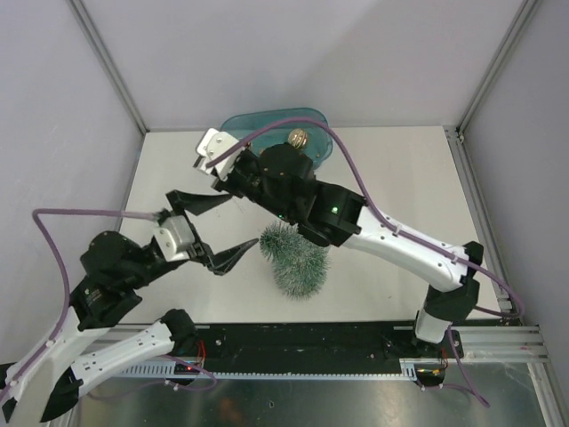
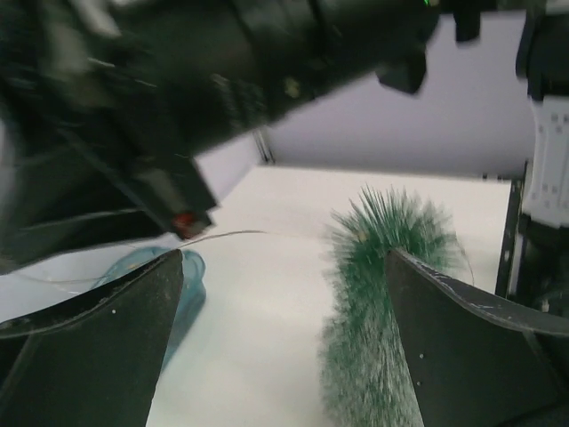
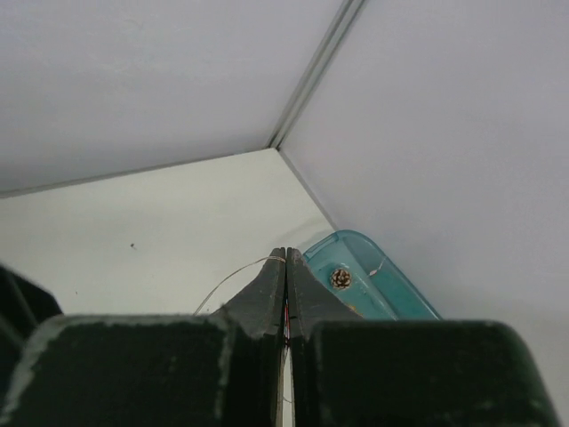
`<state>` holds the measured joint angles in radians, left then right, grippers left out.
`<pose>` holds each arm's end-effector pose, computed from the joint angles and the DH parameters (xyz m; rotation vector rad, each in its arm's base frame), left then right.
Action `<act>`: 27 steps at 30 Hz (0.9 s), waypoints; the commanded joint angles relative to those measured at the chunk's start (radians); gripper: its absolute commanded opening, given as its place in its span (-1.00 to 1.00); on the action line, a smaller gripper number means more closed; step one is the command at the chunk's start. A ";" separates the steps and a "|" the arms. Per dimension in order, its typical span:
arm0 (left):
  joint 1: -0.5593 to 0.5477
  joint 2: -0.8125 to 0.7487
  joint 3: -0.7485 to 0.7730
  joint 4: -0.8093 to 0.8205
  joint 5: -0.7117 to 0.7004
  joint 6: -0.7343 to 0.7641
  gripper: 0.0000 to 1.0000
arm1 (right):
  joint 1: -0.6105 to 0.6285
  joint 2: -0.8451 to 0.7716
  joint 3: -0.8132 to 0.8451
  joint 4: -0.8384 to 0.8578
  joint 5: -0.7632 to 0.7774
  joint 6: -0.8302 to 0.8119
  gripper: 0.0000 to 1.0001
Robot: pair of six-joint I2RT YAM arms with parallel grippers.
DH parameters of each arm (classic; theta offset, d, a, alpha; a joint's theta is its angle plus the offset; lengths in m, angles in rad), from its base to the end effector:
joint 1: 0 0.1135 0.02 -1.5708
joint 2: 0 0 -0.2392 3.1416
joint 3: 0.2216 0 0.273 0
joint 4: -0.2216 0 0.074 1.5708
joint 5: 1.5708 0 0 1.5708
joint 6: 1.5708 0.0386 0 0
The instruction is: Decorate the small christmas tree
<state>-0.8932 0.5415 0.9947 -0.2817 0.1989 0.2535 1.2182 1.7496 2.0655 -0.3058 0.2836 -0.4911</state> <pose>0.0808 -0.1126 0.4264 0.9155 1.1062 -0.6677 0.1511 0.3793 0.4898 -1.0262 1.1905 0.3512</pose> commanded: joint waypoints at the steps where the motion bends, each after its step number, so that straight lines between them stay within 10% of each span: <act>1: 0.008 0.072 0.128 0.043 -0.041 -0.150 0.99 | 0.003 -0.118 -0.045 0.114 0.054 -0.007 -1.00; 17: 0.008 0.333 0.303 -0.003 0.186 -0.317 0.94 | 0.014 -0.377 -0.273 0.295 0.083 -0.005 -1.00; 27: 0.007 0.364 0.357 0.043 0.301 -0.298 0.14 | 0.039 -0.423 -0.300 0.272 0.089 -0.005 -1.00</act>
<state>-0.8913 0.9150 1.2808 -0.2977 0.4141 -0.0471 1.2446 1.3415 1.7802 -0.0616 0.3588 -0.4980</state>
